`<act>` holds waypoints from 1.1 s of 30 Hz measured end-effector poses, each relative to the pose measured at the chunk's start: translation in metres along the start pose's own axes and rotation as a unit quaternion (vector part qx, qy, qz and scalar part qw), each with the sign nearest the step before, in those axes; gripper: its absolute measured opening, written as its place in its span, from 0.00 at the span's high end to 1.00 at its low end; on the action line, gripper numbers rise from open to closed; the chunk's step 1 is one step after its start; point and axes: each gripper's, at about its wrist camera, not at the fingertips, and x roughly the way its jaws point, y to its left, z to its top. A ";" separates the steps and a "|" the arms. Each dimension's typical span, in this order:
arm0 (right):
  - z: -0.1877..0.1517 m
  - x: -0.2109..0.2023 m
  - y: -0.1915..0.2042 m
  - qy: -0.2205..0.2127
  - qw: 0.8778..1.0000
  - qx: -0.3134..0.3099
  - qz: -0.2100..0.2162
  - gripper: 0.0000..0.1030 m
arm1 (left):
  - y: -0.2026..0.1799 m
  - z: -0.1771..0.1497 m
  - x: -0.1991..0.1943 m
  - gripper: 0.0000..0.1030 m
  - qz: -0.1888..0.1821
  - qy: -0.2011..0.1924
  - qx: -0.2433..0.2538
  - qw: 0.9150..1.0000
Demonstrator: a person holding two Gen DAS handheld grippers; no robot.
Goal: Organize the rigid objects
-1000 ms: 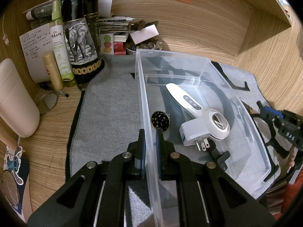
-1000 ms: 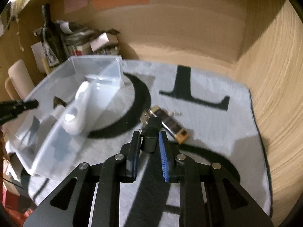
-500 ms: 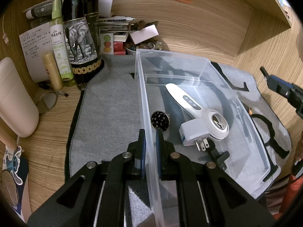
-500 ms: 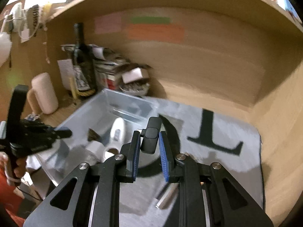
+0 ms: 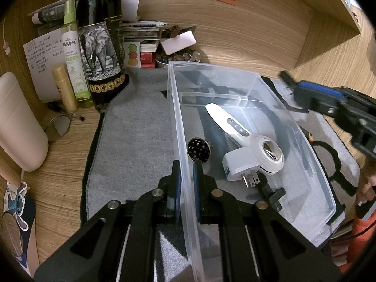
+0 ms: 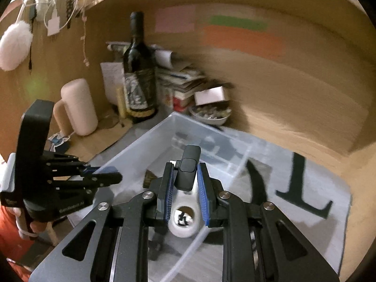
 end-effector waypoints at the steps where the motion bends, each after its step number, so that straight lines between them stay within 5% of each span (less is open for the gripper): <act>1: 0.001 0.006 0.002 0.007 1.000 -0.002 0.005 0.82 | 0.000 0.000 0.000 0.91 0.000 0.000 0.000 1.000; 18: -0.008 0.064 0.014 0.106 0.993 -0.046 0.008 0.82 | -0.002 0.001 0.002 0.91 0.002 0.001 0.005 1.000; 28: -0.007 0.064 0.011 0.100 0.994 -0.036 0.006 0.82 | -0.003 0.001 0.002 0.91 0.003 0.001 0.006 1.000; 33: -0.005 0.056 0.010 0.089 0.996 -0.032 0.003 0.68 | -0.003 0.001 0.002 0.91 0.002 0.001 0.005 1.000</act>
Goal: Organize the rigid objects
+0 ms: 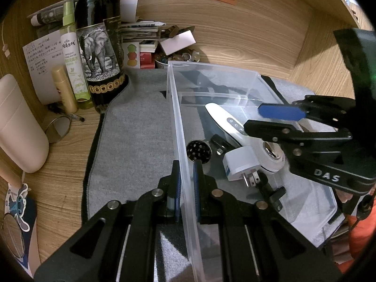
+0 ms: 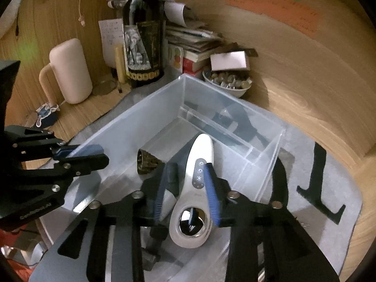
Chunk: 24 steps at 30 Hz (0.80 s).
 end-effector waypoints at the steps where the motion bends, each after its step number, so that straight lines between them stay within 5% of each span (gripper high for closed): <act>1: 0.000 -0.004 0.000 -0.005 1.000 0.001 -0.001 0.67 | 0.000 0.000 0.000 0.91 0.000 0.000 0.000 1.000; 6: -0.001 -0.023 0.000 -0.027 1.000 -0.001 -0.010 0.57 | 0.000 0.000 0.000 0.91 0.000 0.000 0.000 1.000; 13: -0.006 -0.047 -0.010 -0.054 0.998 0.015 -0.025 0.54 | 0.000 0.000 0.000 0.91 0.003 0.000 0.003 1.000; 15: -0.010 -0.053 -0.014 -0.060 0.997 0.022 -0.033 0.45 | 0.001 0.000 0.000 0.91 0.003 0.000 0.004 1.000; 24: -0.048 -0.073 -0.051 -0.048 0.993 0.076 -0.082 0.45 | 0.001 -0.001 0.000 0.91 0.002 0.000 0.003 1.000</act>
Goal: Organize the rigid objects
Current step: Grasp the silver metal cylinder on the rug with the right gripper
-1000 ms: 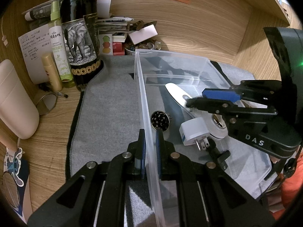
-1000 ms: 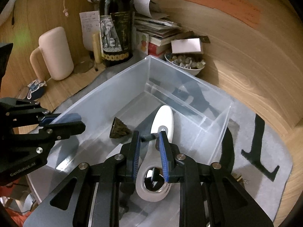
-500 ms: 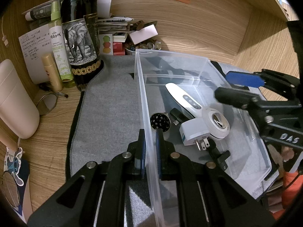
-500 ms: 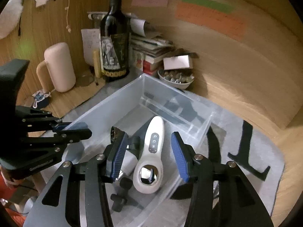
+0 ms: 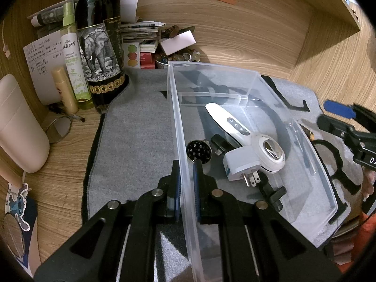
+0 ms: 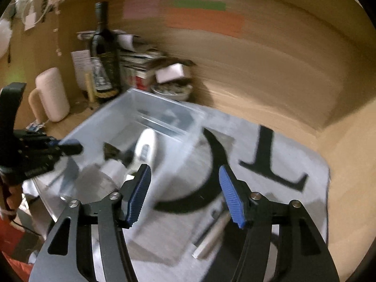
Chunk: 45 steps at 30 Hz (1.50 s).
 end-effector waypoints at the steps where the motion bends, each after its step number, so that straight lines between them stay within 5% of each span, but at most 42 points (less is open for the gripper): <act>1: -0.005 -0.001 -0.006 0.005 1.000 0.006 -0.005 0.45 | -0.001 0.000 0.000 0.91 0.001 0.000 0.001 1.000; 16: -0.074 0.029 -0.034 0.103 0.992 0.070 -0.015 0.45 | -0.002 -0.001 0.000 0.91 0.003 -0.002 0.000 1.000; 26: -0.065 0.057 -0.030 0.107 0.991 0.076 -0.011 0.45 | -0.003 -0.001 0.000 0.91 0.003 -0.002 0.000 1.000; 38: -0.067 0.050 -0.038 0.091 0.993 0.068 -0.009 0.85 | -0.002 -0.001 0.000 0.91 0.001 -0.001 -0.001 1.000; 45: -0.075 0.036 -0.056 0.078 0.992 0.096 -0.004 0.85 | -0.002 -0.002 0.001 0.91 0.003 0.000 -0.001 1.000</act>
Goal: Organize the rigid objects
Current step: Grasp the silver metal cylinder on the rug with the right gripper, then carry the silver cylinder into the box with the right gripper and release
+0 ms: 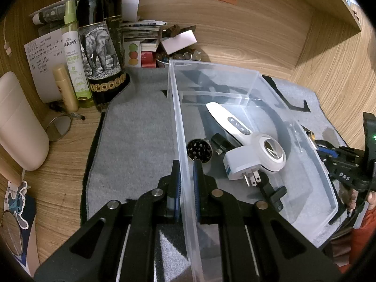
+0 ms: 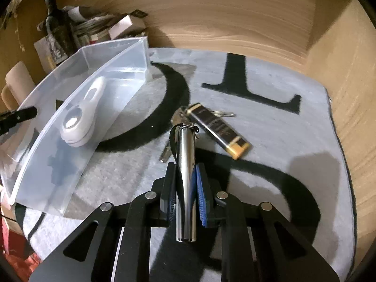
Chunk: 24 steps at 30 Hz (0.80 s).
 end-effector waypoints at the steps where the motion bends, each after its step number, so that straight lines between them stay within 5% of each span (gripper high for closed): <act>1: -0.002 -0.004 -0.002 -0.004 1.000 0.001 -0.001 0.85 | 0.000 0.000 0.000 0.91 0.000 0.000 0.000 1.000; 24: 0.055 -0.075 0.049 -0.140 0.987 -0.072 0.025 0.85 | 0.001 0.000 0.000 0.91 -0.003 0.000 -0.001 1.000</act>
